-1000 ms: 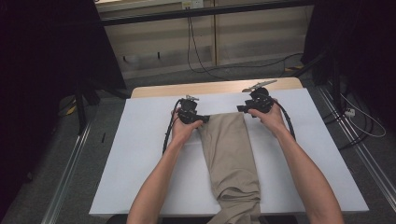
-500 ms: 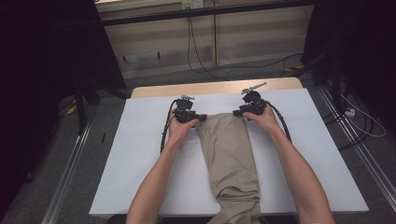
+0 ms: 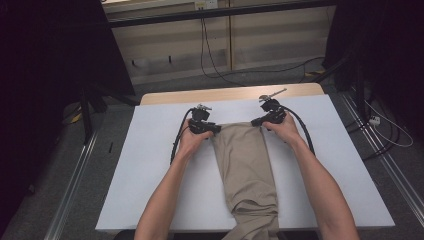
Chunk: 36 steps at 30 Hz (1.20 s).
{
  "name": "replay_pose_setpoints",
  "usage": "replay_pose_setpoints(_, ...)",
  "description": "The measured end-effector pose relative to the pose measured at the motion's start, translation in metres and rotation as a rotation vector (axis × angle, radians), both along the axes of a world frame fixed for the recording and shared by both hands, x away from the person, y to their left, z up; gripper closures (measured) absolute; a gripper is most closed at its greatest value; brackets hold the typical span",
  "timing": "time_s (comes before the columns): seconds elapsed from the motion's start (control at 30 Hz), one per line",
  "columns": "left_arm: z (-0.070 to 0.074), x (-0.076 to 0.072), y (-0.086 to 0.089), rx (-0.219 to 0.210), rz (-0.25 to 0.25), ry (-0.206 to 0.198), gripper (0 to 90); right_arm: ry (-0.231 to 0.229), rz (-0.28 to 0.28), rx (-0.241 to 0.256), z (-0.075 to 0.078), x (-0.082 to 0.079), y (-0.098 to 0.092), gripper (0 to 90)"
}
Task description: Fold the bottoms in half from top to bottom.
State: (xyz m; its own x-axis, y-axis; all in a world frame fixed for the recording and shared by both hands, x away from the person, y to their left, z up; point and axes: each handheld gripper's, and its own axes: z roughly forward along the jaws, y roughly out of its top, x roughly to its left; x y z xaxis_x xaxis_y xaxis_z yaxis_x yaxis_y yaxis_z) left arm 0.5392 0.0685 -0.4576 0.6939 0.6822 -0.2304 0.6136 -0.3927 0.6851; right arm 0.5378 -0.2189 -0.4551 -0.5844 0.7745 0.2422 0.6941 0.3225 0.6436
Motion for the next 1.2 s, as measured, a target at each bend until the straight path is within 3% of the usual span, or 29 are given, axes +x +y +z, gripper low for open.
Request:
replay_pose_setpoints(0.1, 0.000, -0.001, 0.003, -0.051, 0.002, 0.041, 84.2, -0.031, -0.025, 0.032, 0.004, -0.006, -0.005, 87.0)
replay_pose_setpoints(0.13, 0.002, -0.001, 0.006, -0.062, 0.019, 0.036, 85.1, -0.040, -0.031, 0.041, 0.006, -0.008, -0.006, 87.2)
replay_pose_setpoints(0.2, 0.009, -0.001, 0.013, -0.112, 0.061, 0.011, 85.7, -0.071, -0.052, 0.060, 0.014, -0.010, -0.010, 87.4)
replay_pose_setpoints(0.33, 0.038, 0.002, 0.016, -0.140, 0.115, -0.073, 86.2, -0.140, -0.072, 0.090, 0.040, -0.012, -0.013, 87.5)
replay_pose_setpoints(0.47, 0.074, 0.010, 0.018, -0.139, 0.150, -0.149, 86.2, -0.219, -0.076, 0.107, 0.074, -0.009, -0.010, 87.5)
replay_pose_setpoints(0.5, 0.080, 0.011, 0.019, -0.149, 0.156, -0.152, 86.2, -0.233, -0.084, 0.109, 0.081, -0.008, -0.010, 87.6)
replay_pose_setpoints(0.67, 0.111, 0.021, 0.017, -0.129, 0.172, -0.212, 86.2, -0.279, -0.117, 0.130, 0.106, 0.000, -0.010, 87.5)
replay_pose_setpoints(0.73, 0.120, 0.024, 0.015, -0.117, 0.175, -0.230, 86.2, -0.293, -0.129, 0.130, 0.116, 0.004, -0.009, 87.5)
replay_pose_setpoints(0.9, 0.143, 0.036, 0.009, -0.136, 0.189, -0.265, 86.1, -0.319, -0.162, 0.137, 0.136, 0.014, -0.014, 87.5)
replay_pose_setpoints(1.03, 0.146, 0.046, 0.001, -0.157, 0.219, -0.266, 85.7, -0.339, -0.185, 0.112, 0.149, 0.024, -0.015, 86.2)
replay_pose_setpoints(1.07, 0.144, 0.048, 0.000, -0.156, 0.233, -0.253, 83.9, -0.343, -0.207, 0.101, 0.150, 0.027, -0.014, 80.6)
replay_pose_setpoints(1.1, 0.139, 0.050, -0.002, -0.142, 0.250, -0.243, 77.3, -0.350, -0.237, 0.092, 0.149, 0.028, -0.014, 67.6)
replay_pose_setpoints(1.13, 0.132, 0.052, -0.003, -0.105, 0.268, -0.235, 60.5, -0.351, -0.282, 0.075, 0.147, 0.030, -0.013, 55.7)
replay_pose_setpoints(1.17, 0.127, 0.051, -0.003, -0.079, 0.270, -0.234, 47.1, -0.337, -0.297, 0.069, 0.143, 0.031, -0.012, 53.8)
replay_pose_setpoints(1.2, 0.122, 0.051, -0.001, -0.086, 0.261, -0.227, 49.2, -0.321, -0.289, 0.056, 0.139, 0.031, -0.011, 51.1)
